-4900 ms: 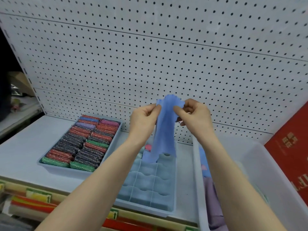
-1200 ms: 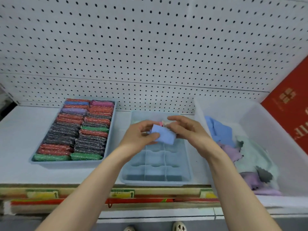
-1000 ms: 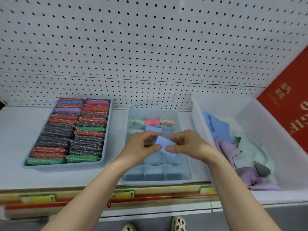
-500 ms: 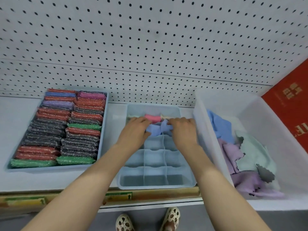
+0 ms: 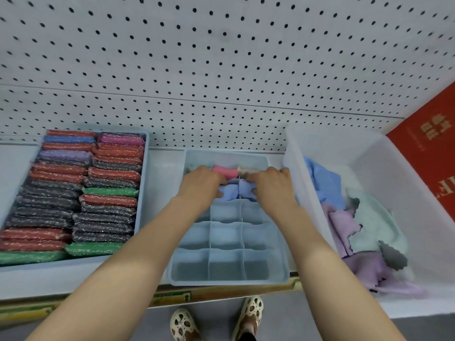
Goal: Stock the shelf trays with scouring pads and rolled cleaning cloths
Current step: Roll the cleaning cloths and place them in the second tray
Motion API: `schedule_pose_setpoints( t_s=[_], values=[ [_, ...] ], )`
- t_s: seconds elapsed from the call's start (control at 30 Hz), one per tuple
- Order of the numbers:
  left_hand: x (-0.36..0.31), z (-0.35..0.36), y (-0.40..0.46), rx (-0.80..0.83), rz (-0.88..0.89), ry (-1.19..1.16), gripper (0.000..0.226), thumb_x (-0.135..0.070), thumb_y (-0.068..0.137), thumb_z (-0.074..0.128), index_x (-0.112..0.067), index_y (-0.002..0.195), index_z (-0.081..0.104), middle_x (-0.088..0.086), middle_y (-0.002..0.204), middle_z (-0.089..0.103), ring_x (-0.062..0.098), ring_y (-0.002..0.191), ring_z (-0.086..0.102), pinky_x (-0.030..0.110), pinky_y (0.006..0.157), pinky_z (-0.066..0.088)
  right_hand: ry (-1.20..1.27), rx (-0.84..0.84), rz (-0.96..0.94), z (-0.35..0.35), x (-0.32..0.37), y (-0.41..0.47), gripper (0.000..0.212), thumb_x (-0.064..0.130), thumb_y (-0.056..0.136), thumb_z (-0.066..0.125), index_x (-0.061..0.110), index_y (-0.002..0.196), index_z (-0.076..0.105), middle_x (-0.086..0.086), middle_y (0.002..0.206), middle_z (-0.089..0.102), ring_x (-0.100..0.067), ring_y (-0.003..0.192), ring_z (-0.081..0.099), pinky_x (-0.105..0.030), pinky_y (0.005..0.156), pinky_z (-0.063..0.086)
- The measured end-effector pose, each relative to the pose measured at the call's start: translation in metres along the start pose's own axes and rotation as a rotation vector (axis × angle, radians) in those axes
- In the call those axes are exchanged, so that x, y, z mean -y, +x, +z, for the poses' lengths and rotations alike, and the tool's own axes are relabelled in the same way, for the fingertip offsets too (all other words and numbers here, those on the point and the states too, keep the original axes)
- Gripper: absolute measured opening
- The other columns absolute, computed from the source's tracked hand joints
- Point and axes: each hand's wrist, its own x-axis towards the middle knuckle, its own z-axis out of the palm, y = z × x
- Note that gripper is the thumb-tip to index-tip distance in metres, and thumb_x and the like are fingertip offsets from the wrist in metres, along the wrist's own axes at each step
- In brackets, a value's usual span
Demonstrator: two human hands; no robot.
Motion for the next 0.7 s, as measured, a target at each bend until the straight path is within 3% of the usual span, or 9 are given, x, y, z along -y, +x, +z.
schedule_pose_setpoints(
  t_s=[0.13,0.3,0.4,0.47,0.6,0.7],
  values=[
    [0.006,0.007,-0.004,-0.03,-0.038,-0.038,0.029,-0.026,0.086,0.064,-0.032,0.113,0.069,0.009,0.098,0.068,0.031,0.1,0.058,0.03,0.071,0.041,-0.031,-0.001,-0.05,0.003,0.009,-0.004,0.025,0.006,0.08,0.056,0.027,0.092,0.065,0.001,0.083,0.066,-0.023,0.09,0.058,-0.035,0.082,0.025],
    [0.011,0.012,-0.02,-0.103,-0.133,-0.101,0.034,-0.026,0.09,0.062,-0.031,0.124,0.064,0.01,0.106,0.067,0.03,0.108,0.055,0.031,0.076,0.042,-0.054,-0.061,-0.084,0.013,0.017,0.002,0.016,0.019,0.068,0.071,0.029,0.079,0.066,0.007,0.065,0.064,-0.017,0.066,0.056,-0.033,0.064,0.005],
    [0.016,0.012,-0.029,-0.249,-0.033,-0.104,0.026,-0.013,0.078,0.073,-0.02,0.103,0.073,0.003,0.092,0.071,0.029,0.096,0.052,0.032,0.069,0.045,0.025,-0.08,-0.151,0.013,0.021,0.006,0.029,0.018,0.045,0.083,0.032,0.065,0.067,0.01,0.055,0.061,-0.017,0.056,0.055,-0.031,0.065,0.015],
    [0.019,0.02,-0.028,-0.301,0.048,-0.094,0.023,-0.004,0.066,0.077,-0.013,0.087,0.074,0.001,0.082,0.071,0.028,0.082,0.055,0.035,0.065,0.051,0.106,-0.156,-0.217,0.019,0.023,0.008,0.029,0.016,0.044,0.083,0.031,0.064,0.069,0.01,0.059,0.063,-0.019,0.053,0.057,-0.027,0.063,0.027],
    [0.014,0.023,-0.022,-0.253,0.053,-0.148,0.019,-0.004,0.062,0.064,-0.01,0.079,0.072,0.007,0.074,0.066,0.031,0.071,0.056,0.037,0.057,0.048,0.216,-0.28,-0.233,0.029,0.027,0.007,0.021,0.01,0.05,0.077,0.025,0.063,0.068,0.007,0.061,0.064,-0.019,0.053,0.058,-0.024,0.057,0.037],
    [0.013,0.023,-0.021,-0.253,0.026,-0.199,0.015,-0.003,0.065,0.061,-0.011,0.075,0.07,0.007,0.072,0.064,0.03,0.07,0.054,0.033,0.056,0.04,0.212,-0.211,-0.216,0.028,0.028,0.008,0.03,0.005,0.042,0.083,0.022,0.058,0.064,0.006,0.059,0.062,-0.02,0.053,0.057,-0.023,0.057,0.036]
  ],
)
